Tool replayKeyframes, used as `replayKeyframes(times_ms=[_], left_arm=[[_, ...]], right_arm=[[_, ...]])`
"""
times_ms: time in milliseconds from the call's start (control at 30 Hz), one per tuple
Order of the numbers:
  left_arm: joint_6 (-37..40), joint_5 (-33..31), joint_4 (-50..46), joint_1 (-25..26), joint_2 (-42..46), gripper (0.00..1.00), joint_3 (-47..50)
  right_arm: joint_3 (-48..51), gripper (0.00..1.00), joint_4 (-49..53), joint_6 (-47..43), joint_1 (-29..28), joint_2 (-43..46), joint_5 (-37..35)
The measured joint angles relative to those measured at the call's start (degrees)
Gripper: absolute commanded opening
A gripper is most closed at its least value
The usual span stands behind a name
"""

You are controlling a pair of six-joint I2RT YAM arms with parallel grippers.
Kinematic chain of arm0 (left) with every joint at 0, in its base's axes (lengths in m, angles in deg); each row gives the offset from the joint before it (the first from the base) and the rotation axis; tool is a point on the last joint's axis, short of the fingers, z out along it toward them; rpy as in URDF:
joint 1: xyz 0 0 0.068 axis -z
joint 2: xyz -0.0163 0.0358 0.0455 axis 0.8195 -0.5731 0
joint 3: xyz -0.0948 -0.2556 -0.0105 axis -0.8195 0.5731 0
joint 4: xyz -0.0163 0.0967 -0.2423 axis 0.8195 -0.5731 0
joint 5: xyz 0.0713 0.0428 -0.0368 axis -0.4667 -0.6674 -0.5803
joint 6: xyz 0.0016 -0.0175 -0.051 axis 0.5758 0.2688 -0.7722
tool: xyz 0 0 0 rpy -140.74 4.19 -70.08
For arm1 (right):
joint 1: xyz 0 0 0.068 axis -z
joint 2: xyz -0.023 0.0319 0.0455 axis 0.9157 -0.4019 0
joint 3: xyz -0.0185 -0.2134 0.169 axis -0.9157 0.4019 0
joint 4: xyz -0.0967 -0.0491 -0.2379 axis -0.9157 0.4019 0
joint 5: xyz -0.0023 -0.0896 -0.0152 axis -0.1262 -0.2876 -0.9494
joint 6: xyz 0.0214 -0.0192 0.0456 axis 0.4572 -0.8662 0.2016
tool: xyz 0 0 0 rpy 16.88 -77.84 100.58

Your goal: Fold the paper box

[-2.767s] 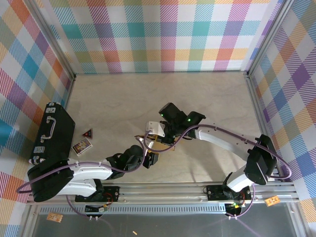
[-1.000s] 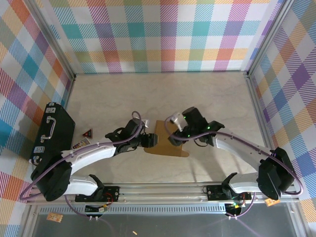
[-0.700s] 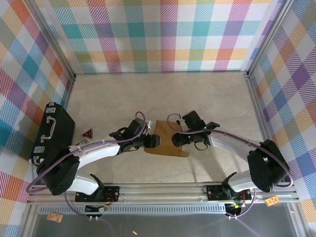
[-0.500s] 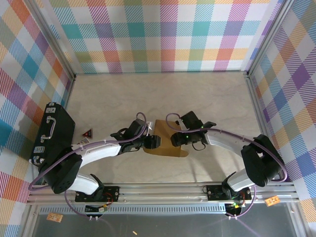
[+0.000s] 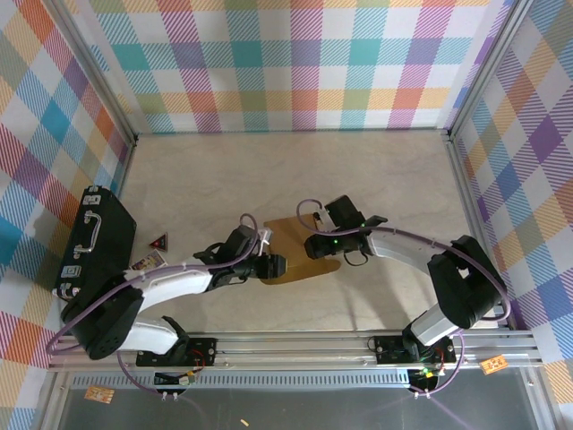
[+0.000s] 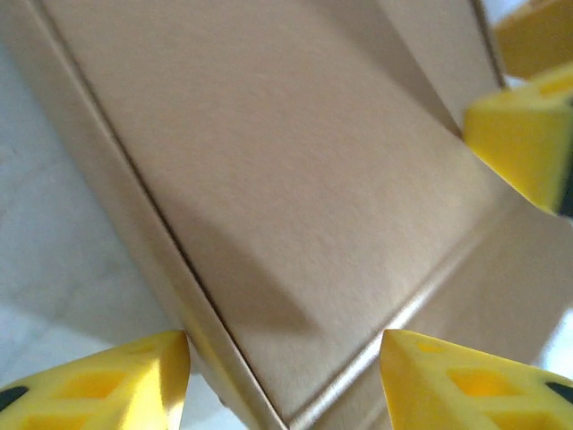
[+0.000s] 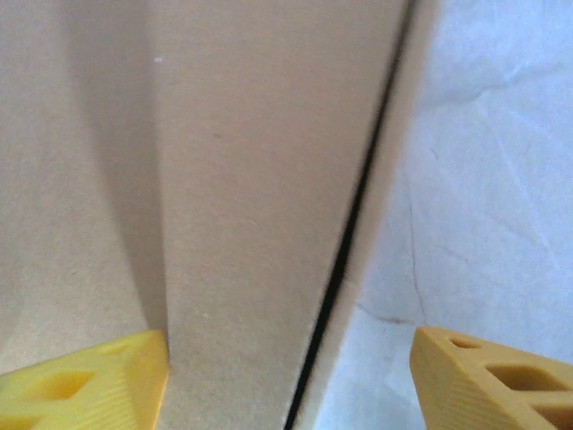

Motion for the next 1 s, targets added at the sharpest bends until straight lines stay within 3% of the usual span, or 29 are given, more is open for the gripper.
replayKeyframes(times_ms=[233, 433, 533, 700, 900, 1000], left_arm=[[-0.1, -3.2, -6.6, 0.0, 15.6, 0.68, 1.7], [0.6, -10.1, -10.6, 0.0, 25.8, 0.69, 3.5], [0.5, -12.9, -10.8, -0.1, 26.1, 0.68, 3.9], [-0.2, -14.1, -9.9, -1.6, 22.2, 0.68, 4.0], [-1.5, -12.6, -7.3, -4.3, 17.2, 0.68, 4.0], [-2.0, -11.4, -5.2, -5.7, 14.4, 0.68, 3.9]], right_arm=[[-0.2, 0.79, -0.9, -5.4, 1.4, 1.8, -0.4], [9.1, 0.79, -7.3, -14.6, 0.9, 18.4, 2.7], [13.4, 0.81, -11.6, -22.8, -4.5, 23.8, 4.4], [15.8, 0.81, -12.8, -39.0, -16.0, 23.5, 6.3], [17.4, 0.77, -15.0, -52.3, -16.9, 19.4, 4.1], [17.7, 0.69, -17.7, -57.1, -17.5, 15.2, 1.4]])
